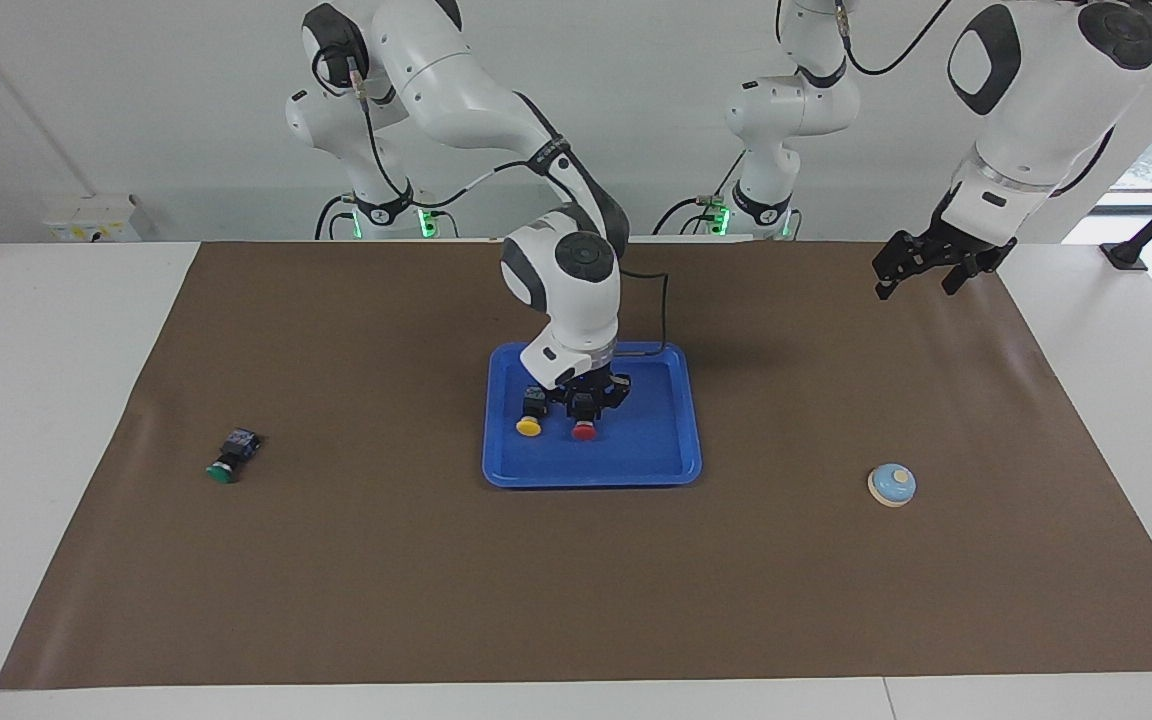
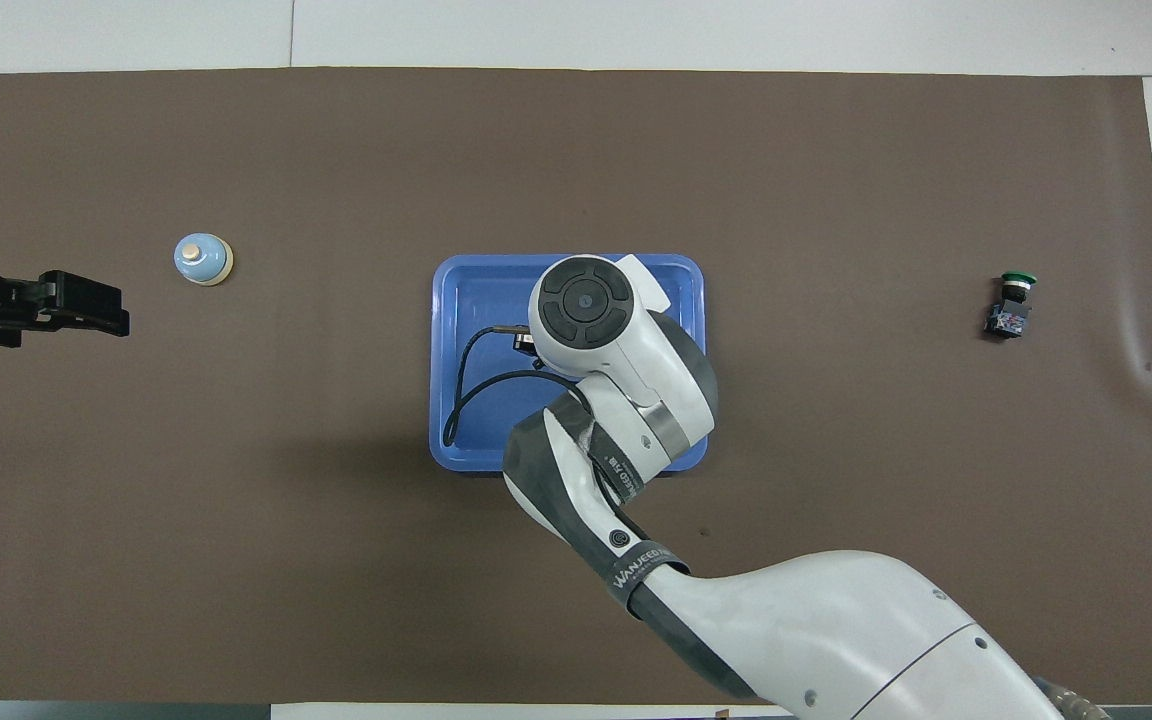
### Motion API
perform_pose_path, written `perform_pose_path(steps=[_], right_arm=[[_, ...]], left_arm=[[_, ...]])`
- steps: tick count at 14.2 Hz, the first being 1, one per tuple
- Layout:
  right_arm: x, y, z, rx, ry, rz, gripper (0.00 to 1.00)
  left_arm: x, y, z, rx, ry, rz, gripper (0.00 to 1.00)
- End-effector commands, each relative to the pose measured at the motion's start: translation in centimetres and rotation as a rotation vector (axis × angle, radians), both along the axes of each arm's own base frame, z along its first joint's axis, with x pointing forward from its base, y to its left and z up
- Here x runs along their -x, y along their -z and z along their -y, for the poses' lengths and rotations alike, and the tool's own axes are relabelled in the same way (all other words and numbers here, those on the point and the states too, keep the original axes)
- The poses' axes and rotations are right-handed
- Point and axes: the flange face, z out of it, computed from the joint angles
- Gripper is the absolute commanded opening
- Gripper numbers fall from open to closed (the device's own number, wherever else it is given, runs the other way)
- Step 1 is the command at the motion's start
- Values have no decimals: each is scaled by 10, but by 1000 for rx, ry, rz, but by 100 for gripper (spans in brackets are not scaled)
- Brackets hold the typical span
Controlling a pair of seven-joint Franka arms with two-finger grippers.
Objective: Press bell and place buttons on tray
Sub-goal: 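Place the red button in the tray beside the yellow one, then move the right gripper to the green button and grasp it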
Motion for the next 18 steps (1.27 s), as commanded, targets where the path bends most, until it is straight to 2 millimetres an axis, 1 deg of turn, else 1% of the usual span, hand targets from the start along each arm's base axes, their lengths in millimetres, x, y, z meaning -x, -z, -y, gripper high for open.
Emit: perform_pose_path(steps=[1,2,3,4,5,6,8,9,11,12,13,14,15,16,17,18], right_arm=[[4,-17,2,-3,39,-19,100],[-1,-27,8,6,51,-30,100],[-8,-51,17,8,64,-25,100],[-17,-71,39,15,86,-25,100],[-28,-92,70,19,116,-15,100],[-37,-109,100,23,118,-19,100],[-57,-124,163,31,106,-24,100],[-66,-126,194,42,84,-30,100],[-82,-120,263,75,61,-31,100],[-86,-115,296,76,60,-36,100],[-87,-110,322,78,63,-40,100],[-86,-104,348,83,76,-53,100],[-83,-93,378,93,96,-68,100],[-77,-82,408,102,108,-69,100],[-68,-70,435,115,102,-62,100],[-60,-61,456,120,108,-57,100]], left_arm=[[3,-5,-1,18,-9,1,100],[3,-5,-1,19,-9,3,100],[3,-5,-1,19,-9,3,100],[3,-5,-1,18,-9,1,100],[3,-5,-1,19,-9,3,100],[3,-5,-1,19,-9,3,100],[3,-5,-1,19,-9,3,100],[3,-5,-1,19,-9,3,100],[3,-5,-1,19,-9,3,100],[3,-5,-1,19,-9,3,100],[3,-5,-1,19,-9,3,100],[3,-5,-1,19,-9,3,100],[3,-5,-1,19,-9,3,100],[3,-5,-1,19,-9,3,100],[3,-5,-1,19,-9,3,100],[3,-5,-1,19,-9,3,100]])
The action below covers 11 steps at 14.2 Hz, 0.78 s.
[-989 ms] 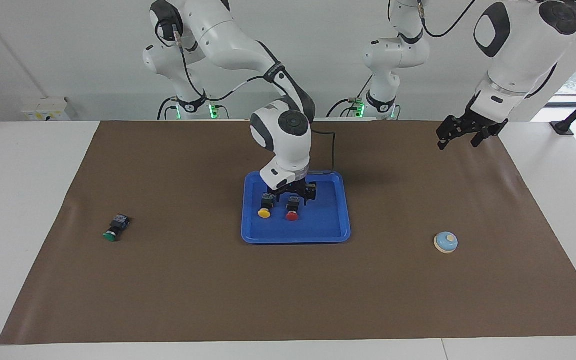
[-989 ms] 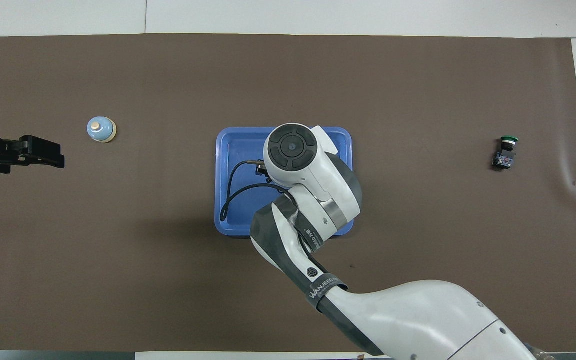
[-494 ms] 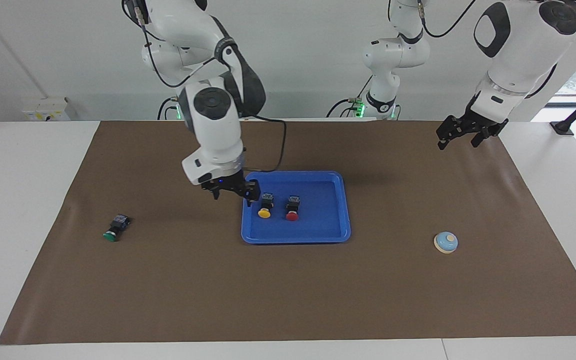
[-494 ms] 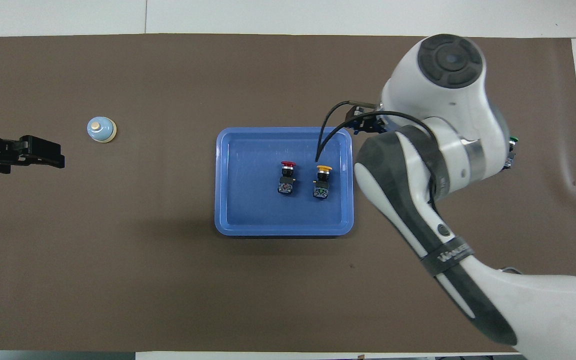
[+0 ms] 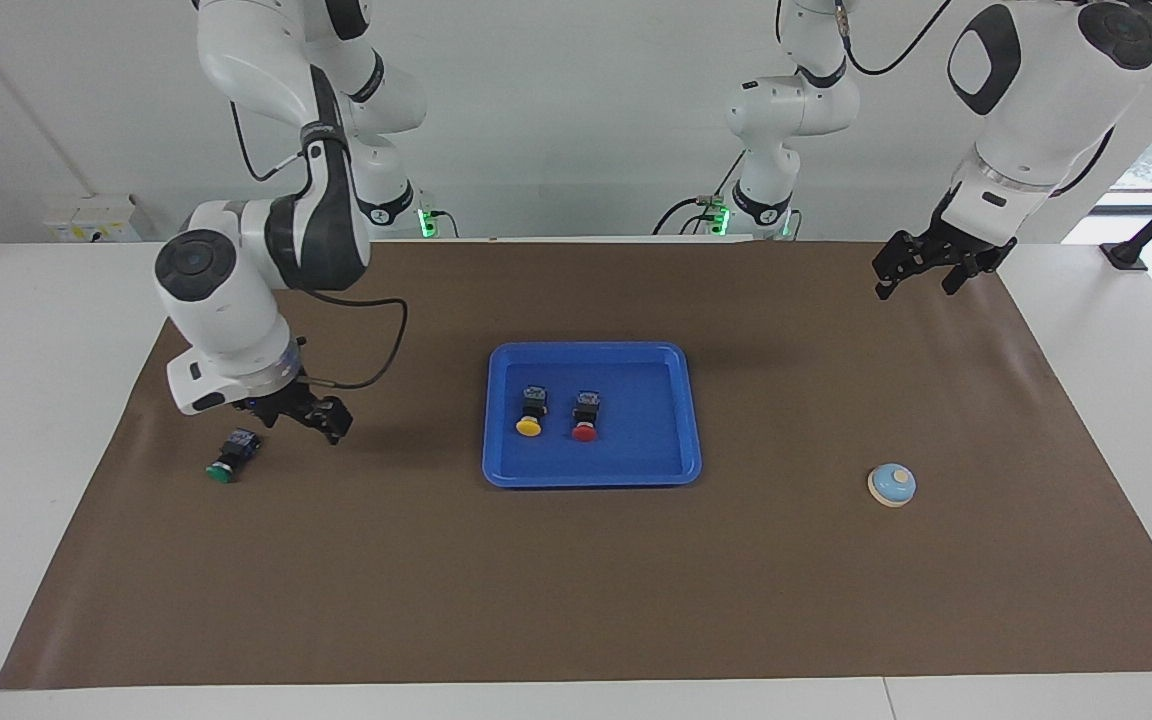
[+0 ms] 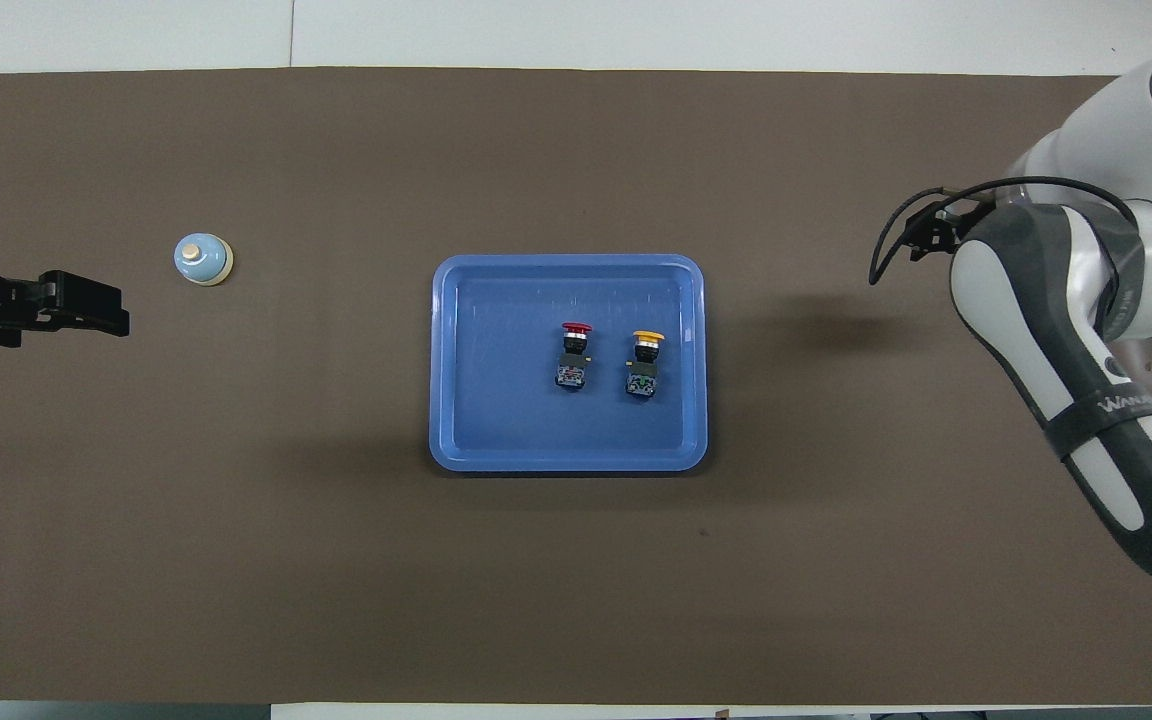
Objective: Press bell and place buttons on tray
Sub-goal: 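Move the right gripper to the green button and grasp it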
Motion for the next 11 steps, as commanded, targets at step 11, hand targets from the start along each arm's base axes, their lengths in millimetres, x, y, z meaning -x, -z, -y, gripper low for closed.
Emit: perform_pose_path(steps=[11], right_arm=[[70,98,104,17,54,113,100]], left_arm=[[3,-5,-1,19,-9,3,100]])
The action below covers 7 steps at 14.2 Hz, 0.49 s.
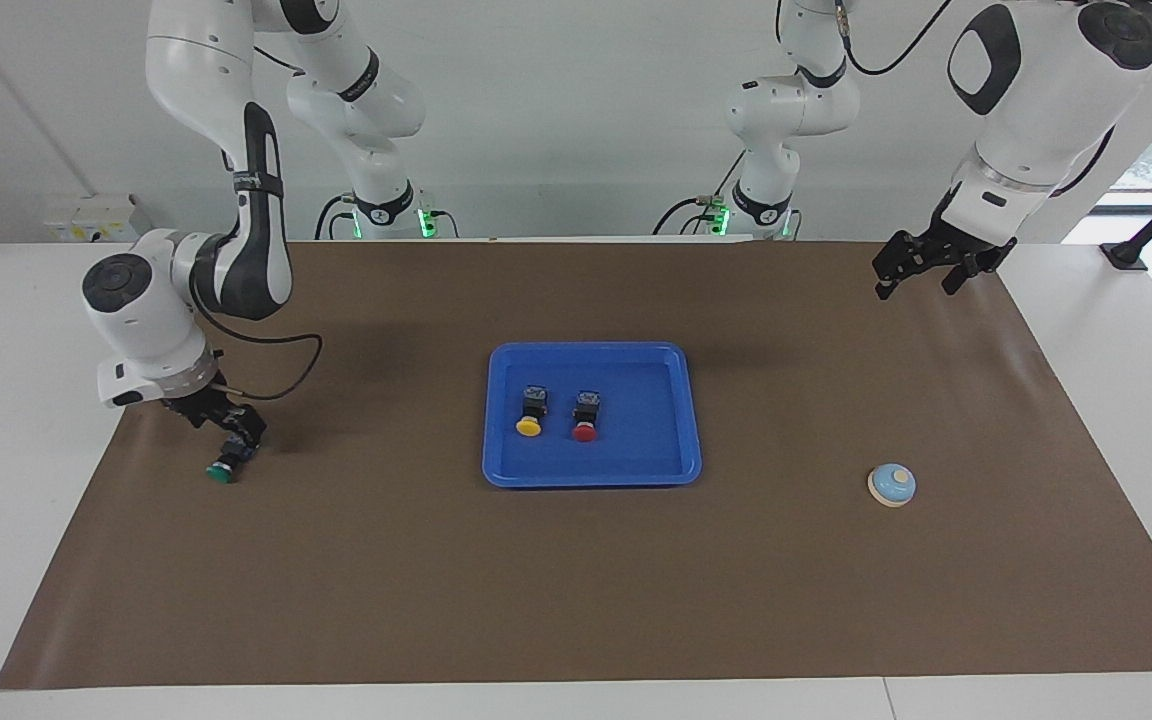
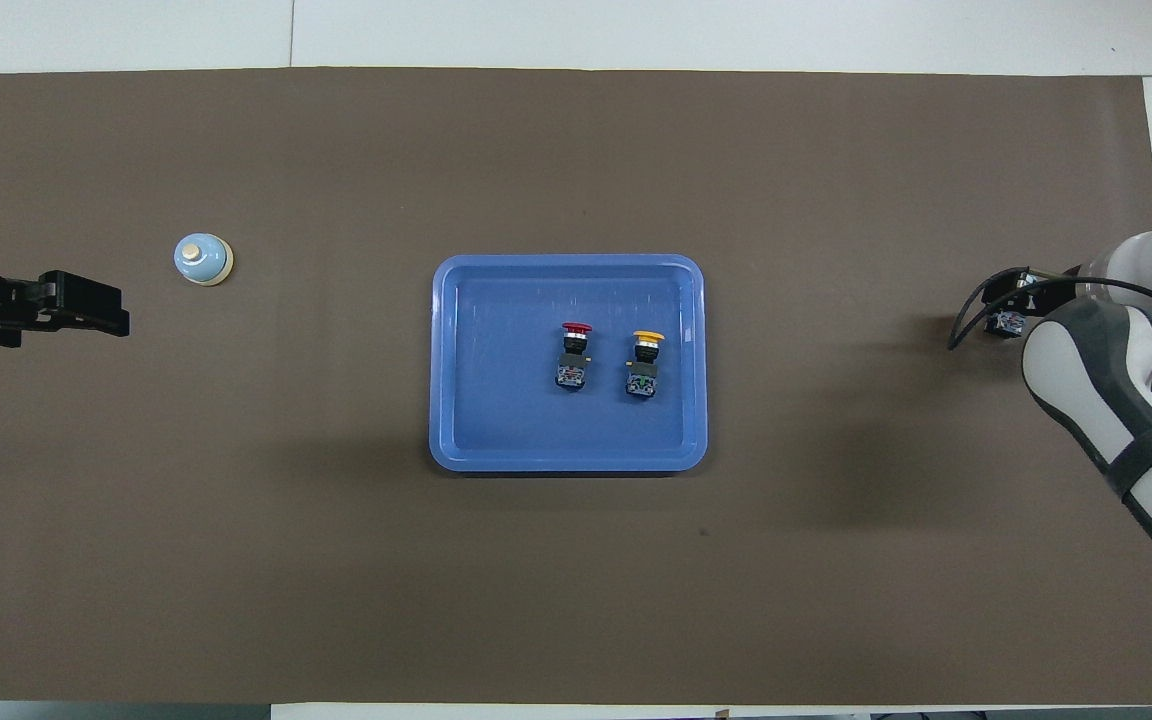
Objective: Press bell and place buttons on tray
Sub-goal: 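Move the right gripper to the green button and grasp it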
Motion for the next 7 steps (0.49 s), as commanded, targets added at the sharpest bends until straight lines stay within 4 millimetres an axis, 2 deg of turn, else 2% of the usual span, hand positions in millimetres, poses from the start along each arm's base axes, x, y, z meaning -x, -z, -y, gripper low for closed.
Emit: perform_pose_path(steps=[1,2,3,4,5,7], right_arm=[[10,11,3,9,-9,26,100],[10,12,3,8,-9,26,98],[11,12,3,8,-7,25,54],[11,12,3,8,-4,25,17],[11,12,3,7,-4,24,0],[12,13,2,6,-5,16,0]], left_arm=[[3,-5,-1,19,-9,3,100],[3,-5,-1,19,-9,3,100],[3,-5,-1,18,-9,1,100],[3,-5,-1,19,-9,3,100],[3,-5,-1,19,-9,3,100],[3,-5,-1,18,-9,1,100]])
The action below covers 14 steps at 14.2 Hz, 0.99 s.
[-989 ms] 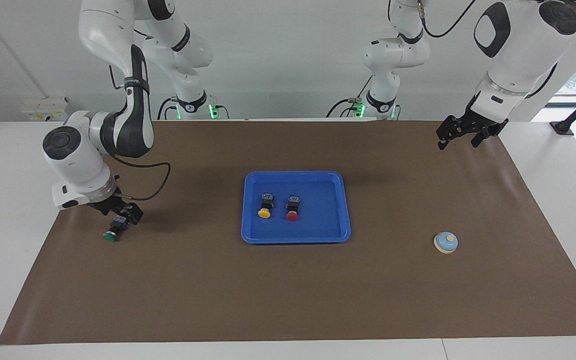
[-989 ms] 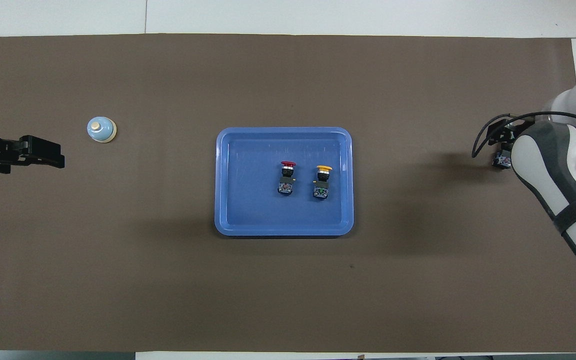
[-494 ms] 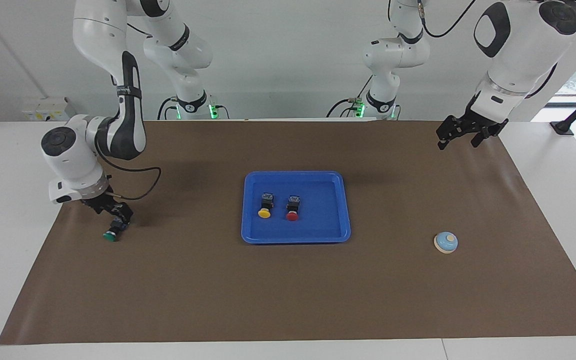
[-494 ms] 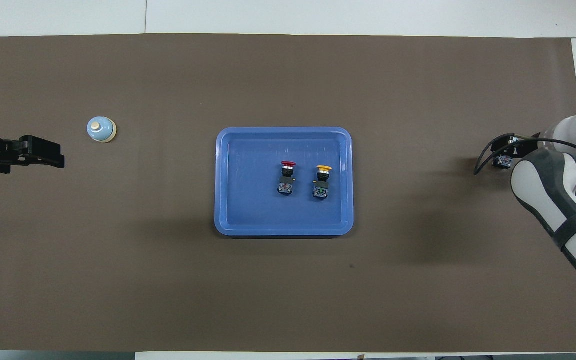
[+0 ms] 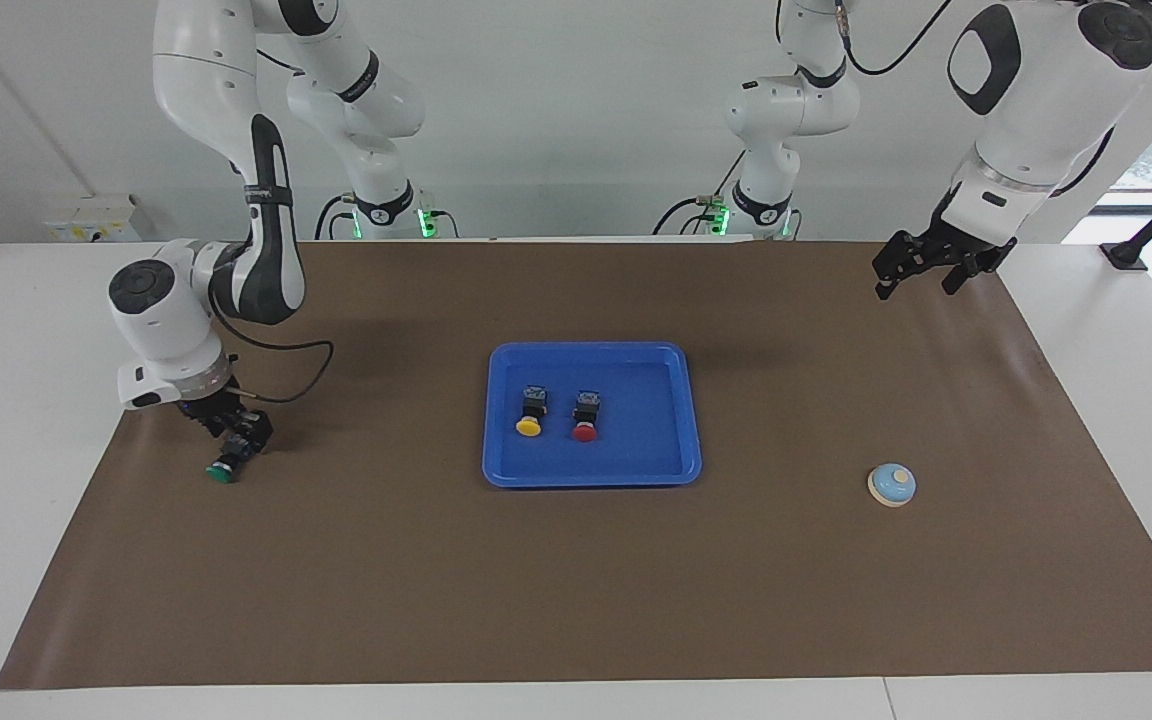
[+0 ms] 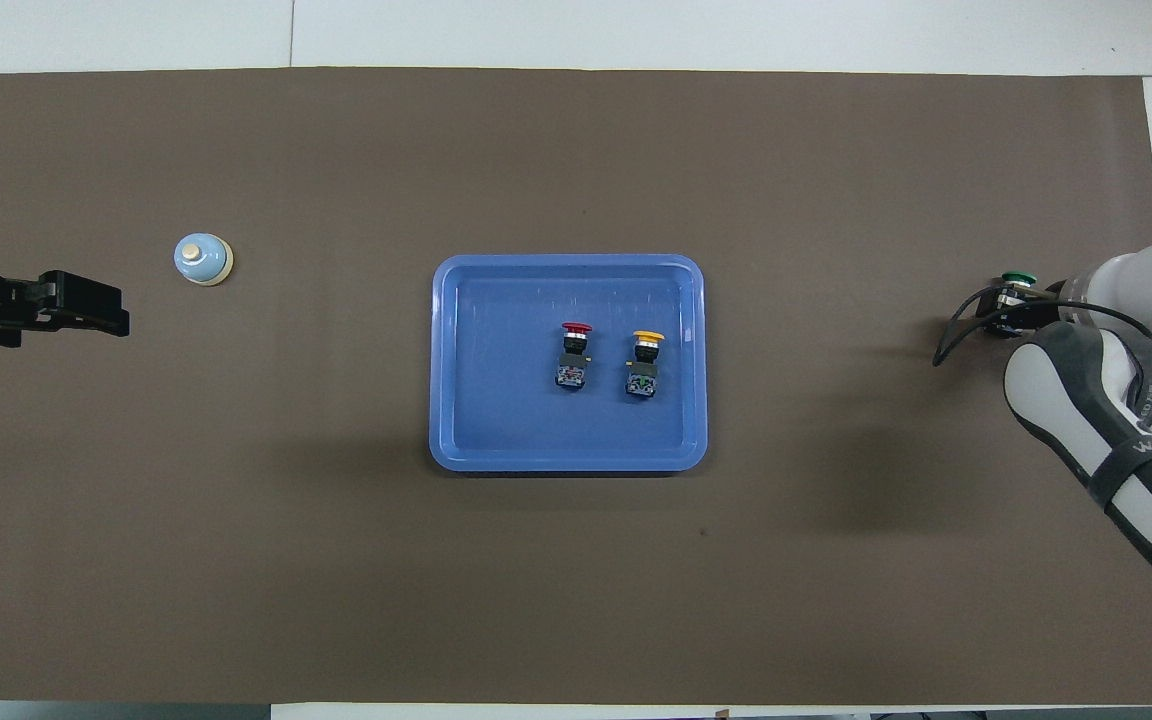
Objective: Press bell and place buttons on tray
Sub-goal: 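Move the right gripper to the green button and grasp it, then place the green button in the tray beside the red one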
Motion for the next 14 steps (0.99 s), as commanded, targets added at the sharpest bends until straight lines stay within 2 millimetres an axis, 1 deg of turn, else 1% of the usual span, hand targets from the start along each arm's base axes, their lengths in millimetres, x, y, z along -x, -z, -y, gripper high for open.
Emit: perform_pose_path(steps=[1,3,4,5,7,8,9,11,12,13,14], right_arm=[[5,-1,1,8,-6,-1,0],[5,-3,-3,7,-16,-13,0],[2,-8,-10,7,-25,-27,0],[-4,-21,-20,7,-39,-37,0],[-24,-56,-58,14,-95,-75,0],[-34,-76,-80,16,-123,-90,0],[-42,-92,-103,15,-149,-99,0],[-51,-122,-162,15,-189,-108,0],[-51,-135,-199,10,-183,-104,0],[-51,-141,-238,7,-198,-108,0],[-46,-145,-276,6,-221,-111,0]], left_arm=[[3,-5,-1,19,-9,3,100],[3,-5,-1,19,-9,3,100],[3,-5,-1,19,-9,3,100],[3,-5,-1,19,-9,3,100],[3,-5,-1,19,-9,3,100],[3,-5,-1,19,-9,3,100],[3,-5,-1,19,-9,3,100],[3,-5,-1,19,-9,3,100],[3,-5,-1,19,-9,3,100],[3,-5,-1,19,-9,3,100],[3,-5,-1,19,-9,3,100]])
